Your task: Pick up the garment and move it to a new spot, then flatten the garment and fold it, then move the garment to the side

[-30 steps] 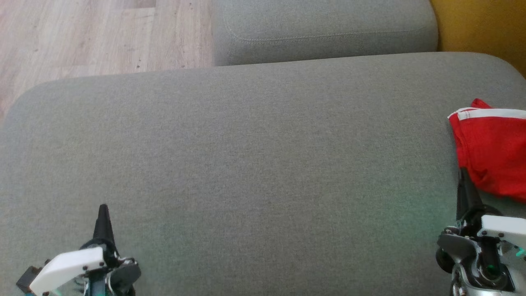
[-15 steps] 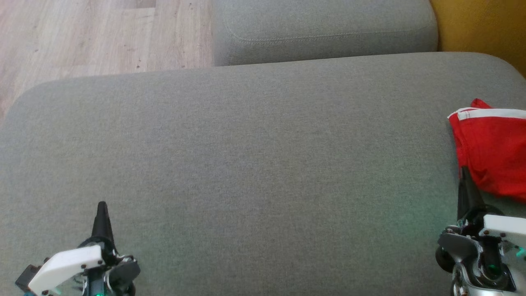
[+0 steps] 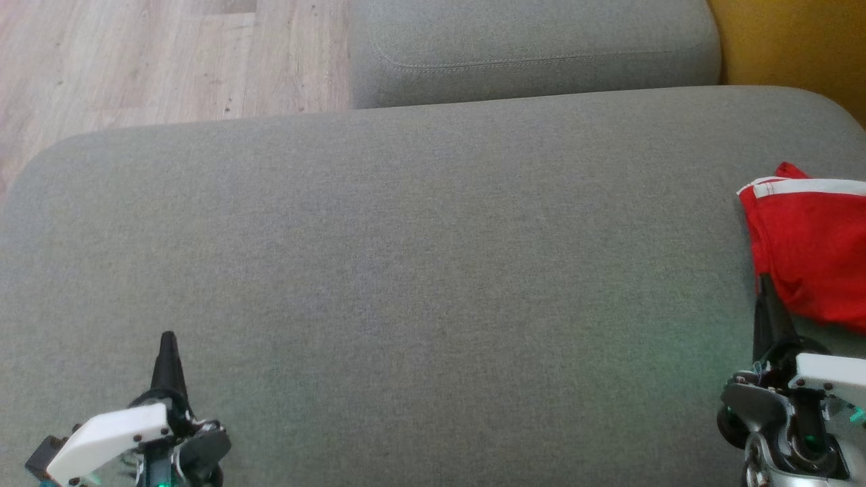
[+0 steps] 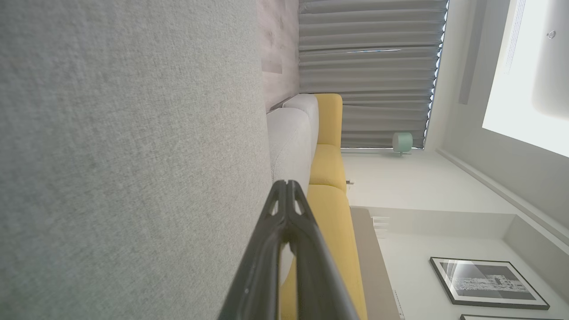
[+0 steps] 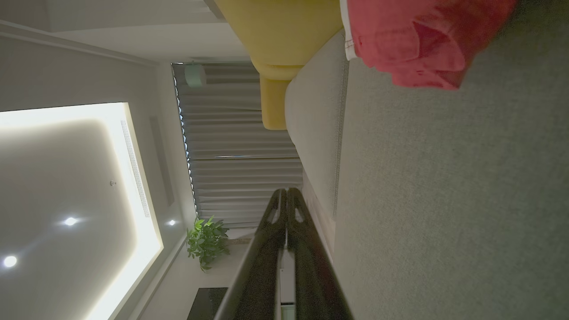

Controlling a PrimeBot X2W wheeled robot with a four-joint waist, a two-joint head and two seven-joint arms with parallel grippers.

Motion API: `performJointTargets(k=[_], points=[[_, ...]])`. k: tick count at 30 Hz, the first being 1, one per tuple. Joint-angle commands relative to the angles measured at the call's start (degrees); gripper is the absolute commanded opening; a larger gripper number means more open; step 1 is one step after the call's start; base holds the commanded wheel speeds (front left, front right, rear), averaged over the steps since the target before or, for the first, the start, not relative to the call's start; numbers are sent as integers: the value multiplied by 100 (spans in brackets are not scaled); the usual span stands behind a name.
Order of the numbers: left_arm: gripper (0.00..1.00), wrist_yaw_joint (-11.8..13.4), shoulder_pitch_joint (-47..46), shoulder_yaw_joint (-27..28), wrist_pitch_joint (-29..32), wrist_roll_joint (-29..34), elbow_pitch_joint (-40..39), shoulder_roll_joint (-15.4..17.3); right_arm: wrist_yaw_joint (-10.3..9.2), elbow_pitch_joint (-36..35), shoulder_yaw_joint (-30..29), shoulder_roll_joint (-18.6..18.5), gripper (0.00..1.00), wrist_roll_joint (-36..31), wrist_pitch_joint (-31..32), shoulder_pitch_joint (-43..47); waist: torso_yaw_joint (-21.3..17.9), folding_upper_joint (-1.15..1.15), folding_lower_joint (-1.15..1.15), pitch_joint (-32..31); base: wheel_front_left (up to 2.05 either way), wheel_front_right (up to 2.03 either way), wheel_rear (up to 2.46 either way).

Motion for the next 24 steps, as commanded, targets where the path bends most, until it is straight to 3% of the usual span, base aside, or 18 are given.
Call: performJointTargets(k=[1,24], points=[[0,-38,-275,232,40,-31,-206,50,21,-235,115,-22,0,40,41,-122,0,0,0,0,0,0,0],[0,-38,-275,232,40,-31,-207,50,21,-235,116,-22,0,41,40,-122,0,0,0,0,0,0,0]])
